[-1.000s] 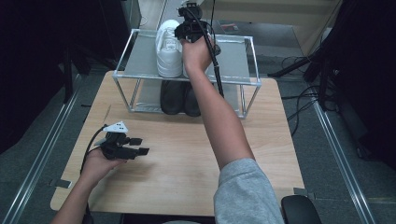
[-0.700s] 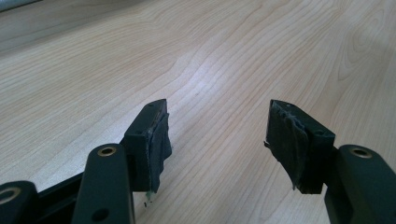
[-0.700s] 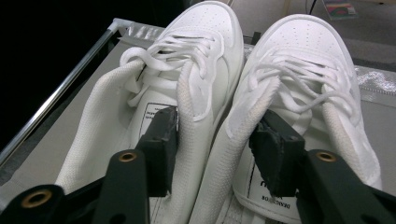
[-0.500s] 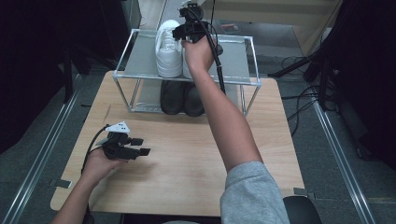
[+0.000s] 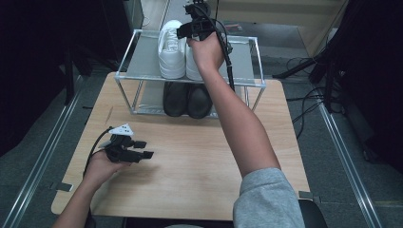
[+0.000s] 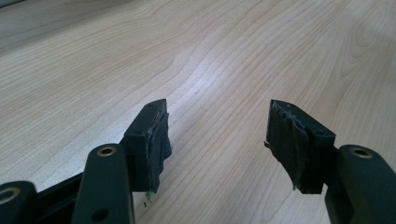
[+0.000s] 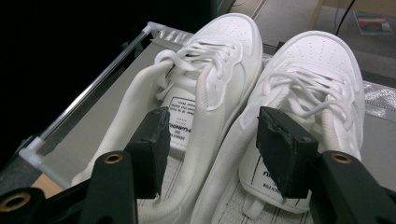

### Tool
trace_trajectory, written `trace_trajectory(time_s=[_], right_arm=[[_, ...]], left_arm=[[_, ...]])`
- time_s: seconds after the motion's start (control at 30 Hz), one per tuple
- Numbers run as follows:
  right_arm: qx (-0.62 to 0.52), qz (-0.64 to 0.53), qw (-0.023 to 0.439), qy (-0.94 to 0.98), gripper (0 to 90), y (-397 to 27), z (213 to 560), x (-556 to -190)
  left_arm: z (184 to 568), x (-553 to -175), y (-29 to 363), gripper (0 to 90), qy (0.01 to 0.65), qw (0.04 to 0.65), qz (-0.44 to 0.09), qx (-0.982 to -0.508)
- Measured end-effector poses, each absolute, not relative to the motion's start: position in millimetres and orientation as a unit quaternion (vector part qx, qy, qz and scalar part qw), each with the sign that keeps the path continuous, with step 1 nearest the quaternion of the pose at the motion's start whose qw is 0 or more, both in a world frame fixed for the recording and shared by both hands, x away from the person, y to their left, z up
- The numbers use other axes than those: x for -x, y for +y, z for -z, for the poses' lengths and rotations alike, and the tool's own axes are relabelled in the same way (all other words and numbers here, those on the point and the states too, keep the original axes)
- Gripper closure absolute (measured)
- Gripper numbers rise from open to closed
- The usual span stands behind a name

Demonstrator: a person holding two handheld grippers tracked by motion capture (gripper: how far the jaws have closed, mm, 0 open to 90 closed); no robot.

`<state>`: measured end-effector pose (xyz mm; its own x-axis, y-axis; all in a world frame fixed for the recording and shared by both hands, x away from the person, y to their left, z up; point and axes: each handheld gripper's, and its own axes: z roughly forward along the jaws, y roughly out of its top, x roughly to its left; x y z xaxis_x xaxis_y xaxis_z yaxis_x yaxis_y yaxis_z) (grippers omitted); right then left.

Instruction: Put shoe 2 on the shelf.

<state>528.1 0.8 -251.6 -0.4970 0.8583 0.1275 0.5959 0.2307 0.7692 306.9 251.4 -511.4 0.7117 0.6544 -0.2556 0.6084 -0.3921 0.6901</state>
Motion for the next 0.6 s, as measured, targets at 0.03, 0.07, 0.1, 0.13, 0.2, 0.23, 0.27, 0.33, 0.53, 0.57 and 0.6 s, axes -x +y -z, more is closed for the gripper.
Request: trace_trajectory(time_s=[0.03,0.07,0.1,0.13,0.2,0.23,0.27,0.33,0.53,0.57,0.6], right_arm=[[-0.469,-0.399,0.165,0.77,45.9,0.9,251.3,-526.7],[-0.466,-0.398,0.166,0.772,45.8,1.0,251.2,-525.6],[-0.463,-0.397,0.165,0.775,45.7,0.9,250.9,-524.5],[-0.46,-0.397,0.164,0.777,45.6,0.7,251.0,-523.5],[-0.457,-0.397,0.158,0.781,44.8,0.2,250.9,-521.5],[-0.454,-0.397,0.156,0.782,44.4,-0.4,251.0,-520.6],[-0.452,-0.398,0.154,0.783,44.1,-0.8,251.1,-519.6],[-0.447,-0.398,0.149,0.787,43.7,-2.0,251.6,-517.5],[-0.429,-0.403,0.143,0.796,41.6,-10.0,255.9,-509.9],[-0.426,-0.404,0.142,0.797,41.4,-12.1,256.4,-508.8],[-0.423,-0.407,0.142,0.797,41.2,-14.4,256.9,-507.9]], left_arm=[[511.5,-306.9,251.4,39.3,0.379,0.401,-0.027,-0.834],[511.6,-306.9,251.4,39.3,0.378,0.4,-0.027,-0.834],[511.6,-307.0,251.3,39.3,0.379,0.399,-0.028,-0.834],[511.6,-307.0,251.2,39.3,0.378,0.399,-0.028,-0.835],[511.7,-307.2,250.9,39.2,0.377,0.399,-0.028,-0.835],[511.8,-307.2,250.7,39.1,0.377,0.398,-0.027,-0.836],[512.0,-307.5,250.6,39.1,0.376,0.398,-0.027,-0.837],[512.2,-307.9,250.4,39.0,0.376,0.398,-0.026,-0.836],[512.0,-309.7,249.0,39.0,0.373,0.398,-0.028,-0.837],[512.3,-310.0,248.2,39.0,0.374,0.4,-0.027,-0.836],[512.7,-310.4,247.4,39.0,0.373,0.402,-0.028,-0.836]])
